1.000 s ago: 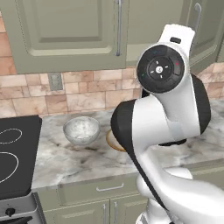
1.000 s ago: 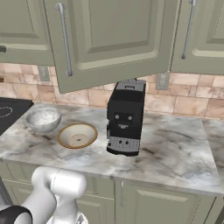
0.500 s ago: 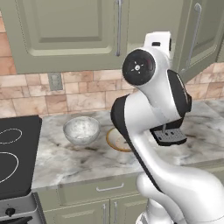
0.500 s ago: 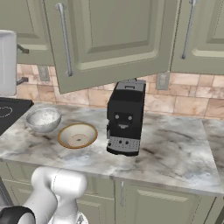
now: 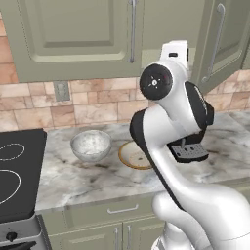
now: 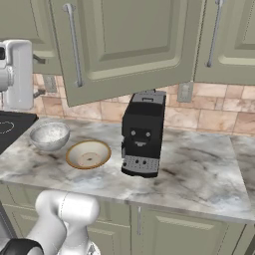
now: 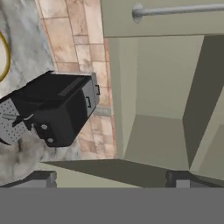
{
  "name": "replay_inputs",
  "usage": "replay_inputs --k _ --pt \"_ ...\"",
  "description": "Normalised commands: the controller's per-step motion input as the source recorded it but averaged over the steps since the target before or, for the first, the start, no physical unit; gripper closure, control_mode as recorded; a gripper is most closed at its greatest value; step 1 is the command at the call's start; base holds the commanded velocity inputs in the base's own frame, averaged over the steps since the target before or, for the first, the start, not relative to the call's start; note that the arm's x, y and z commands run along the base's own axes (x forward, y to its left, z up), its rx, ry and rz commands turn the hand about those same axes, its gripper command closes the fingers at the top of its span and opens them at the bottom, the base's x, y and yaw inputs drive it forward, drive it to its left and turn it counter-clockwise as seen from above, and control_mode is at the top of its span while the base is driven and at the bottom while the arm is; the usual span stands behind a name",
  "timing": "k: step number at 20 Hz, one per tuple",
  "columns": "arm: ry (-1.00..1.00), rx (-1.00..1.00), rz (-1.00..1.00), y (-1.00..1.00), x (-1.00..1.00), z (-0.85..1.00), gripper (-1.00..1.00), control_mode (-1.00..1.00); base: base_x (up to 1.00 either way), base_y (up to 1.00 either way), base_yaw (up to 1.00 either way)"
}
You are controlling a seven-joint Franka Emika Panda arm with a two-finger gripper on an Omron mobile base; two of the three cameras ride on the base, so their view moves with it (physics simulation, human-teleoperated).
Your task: Open the cabinet. Pick the bowls from the counter and place them in the cabinet. Then close the cabinet.
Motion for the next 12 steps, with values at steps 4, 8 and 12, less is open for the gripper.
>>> replay_inputs --k 4,8,12 --pt "0.07 0.0 0.0 -0.29 0.27 0.11 -1.0 -1.0 0.0 0.0 0.0" --pt "0.08 0.0 0.0 -0.34 0.37 0.02 -1.0 -1.0 0.0 0.0 0.0" --pt "0.12 0.0 0.0 -0.27 0.69 0.0 -1.0 -1.0 0.0 0.0 0.0"
